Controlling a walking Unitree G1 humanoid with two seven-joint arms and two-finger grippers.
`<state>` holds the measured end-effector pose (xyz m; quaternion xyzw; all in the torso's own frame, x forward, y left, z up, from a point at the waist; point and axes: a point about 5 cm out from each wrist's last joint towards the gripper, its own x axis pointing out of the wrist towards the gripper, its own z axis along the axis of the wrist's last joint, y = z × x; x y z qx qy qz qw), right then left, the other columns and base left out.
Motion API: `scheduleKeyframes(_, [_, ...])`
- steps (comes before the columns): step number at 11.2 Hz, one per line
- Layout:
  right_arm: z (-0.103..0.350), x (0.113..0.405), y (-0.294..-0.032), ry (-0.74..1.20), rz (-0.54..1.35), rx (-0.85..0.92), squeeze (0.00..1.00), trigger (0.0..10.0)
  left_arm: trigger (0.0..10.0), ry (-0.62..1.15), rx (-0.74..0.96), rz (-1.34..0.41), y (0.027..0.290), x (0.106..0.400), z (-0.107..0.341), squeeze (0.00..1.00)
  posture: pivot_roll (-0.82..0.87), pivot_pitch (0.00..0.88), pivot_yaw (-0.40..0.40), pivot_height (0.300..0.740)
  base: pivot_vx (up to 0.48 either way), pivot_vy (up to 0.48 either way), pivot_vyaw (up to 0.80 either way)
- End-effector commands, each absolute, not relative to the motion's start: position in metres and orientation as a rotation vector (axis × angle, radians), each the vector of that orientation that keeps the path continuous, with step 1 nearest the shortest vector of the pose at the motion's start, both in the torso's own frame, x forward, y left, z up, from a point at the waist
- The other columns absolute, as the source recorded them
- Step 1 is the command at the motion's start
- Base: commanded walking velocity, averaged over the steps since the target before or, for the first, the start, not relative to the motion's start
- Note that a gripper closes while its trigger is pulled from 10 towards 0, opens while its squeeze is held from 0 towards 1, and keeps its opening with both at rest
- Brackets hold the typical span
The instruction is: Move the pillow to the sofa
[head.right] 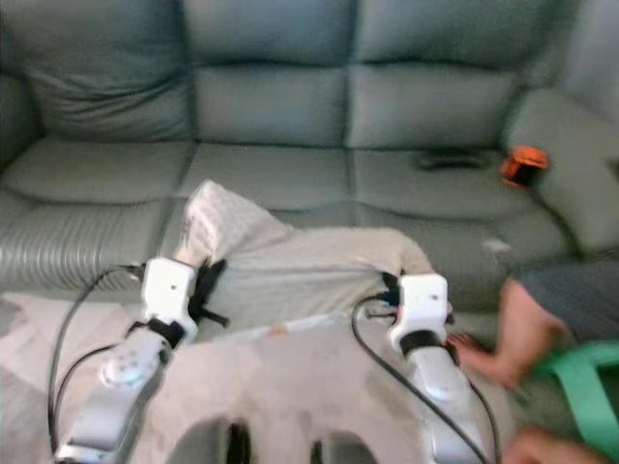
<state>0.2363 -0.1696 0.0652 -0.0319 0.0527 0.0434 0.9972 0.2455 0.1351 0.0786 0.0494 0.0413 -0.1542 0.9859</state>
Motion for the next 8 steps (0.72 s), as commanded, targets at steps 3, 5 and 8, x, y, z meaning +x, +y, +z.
scheduleKeyframes(3, [0.076, 0.236, -0.184, 0.034, 0.029, -0.159, 0.0, 10.0, 10.0, 0.042, 0.164, -0.107, 0.162, 0.253, 0.082, 0.0, -0.05, 0.142, -0.02, 0.74, 0.423, 0.1, 0.0])
scheduleKeyframes(5, [0.078, 0.241, -0.185, 0.024, 0.026, -0.171, 0.0, 10.0, 10.0, 0.054, 0.198, -0.069, 0.17, 0.251, 0.078, 0.0, -0.04, 0.148, -0.025, 0.74, 0.347, 0.332, 0.0])
scheduleKeyframes(8, [0.078, 0.247, -0.181, 0.019, 0.039, -0.162, 0.0, 10.0, 10.0, 0.064, 0.21, -0.043, 0.172, 0.253, 0.076, 0.0, -0.04, 0.151, -0.025, 0.74, 0.111, 0.209, 0.0])
